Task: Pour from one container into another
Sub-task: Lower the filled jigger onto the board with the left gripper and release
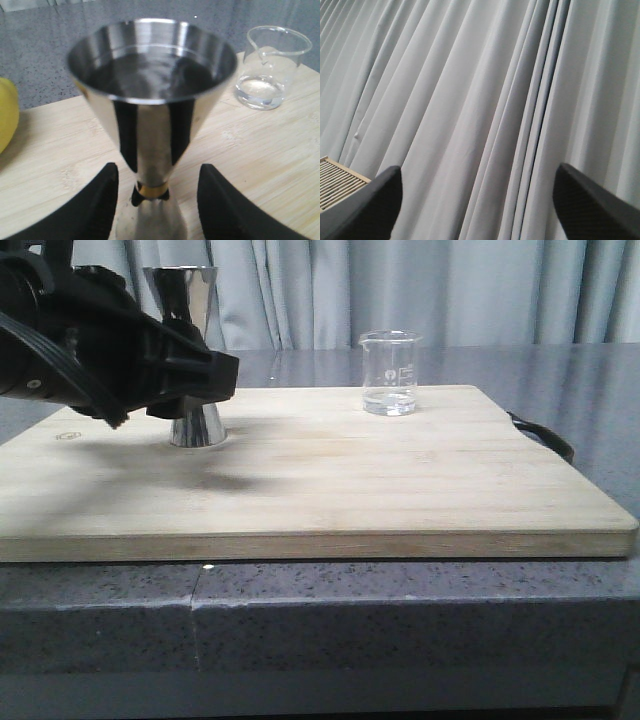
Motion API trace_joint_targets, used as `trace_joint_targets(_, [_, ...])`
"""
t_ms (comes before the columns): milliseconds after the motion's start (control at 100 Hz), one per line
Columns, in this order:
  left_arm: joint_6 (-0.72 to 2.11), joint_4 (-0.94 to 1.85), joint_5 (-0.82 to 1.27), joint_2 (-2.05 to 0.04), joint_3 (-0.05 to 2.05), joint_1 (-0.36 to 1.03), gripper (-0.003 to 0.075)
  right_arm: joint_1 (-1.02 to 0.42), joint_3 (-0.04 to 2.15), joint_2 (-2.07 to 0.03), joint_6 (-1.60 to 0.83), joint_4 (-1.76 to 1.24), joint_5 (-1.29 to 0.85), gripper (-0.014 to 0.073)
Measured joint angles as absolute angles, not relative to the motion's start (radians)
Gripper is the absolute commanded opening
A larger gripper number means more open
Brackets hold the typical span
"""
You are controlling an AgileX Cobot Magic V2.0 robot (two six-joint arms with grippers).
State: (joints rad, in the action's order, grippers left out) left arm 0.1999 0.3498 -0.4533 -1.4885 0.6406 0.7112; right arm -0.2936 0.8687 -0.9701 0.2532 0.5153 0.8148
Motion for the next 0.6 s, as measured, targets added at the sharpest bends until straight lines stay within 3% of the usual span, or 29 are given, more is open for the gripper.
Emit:
trace_joint_targets(130, [0.2,0.35,-0.424,-1.488,0.641,0.711,0.0426,-0.294,0.869,-0.97,0.253,0.515,0.815,0.0556])
trace_joint_targets(600, [0.27,0.35,-0.145,-1.251,0.639,0.704,0.0426,-0.294,0.869,-0.97,0.253,0.515,0.79,0.0554])
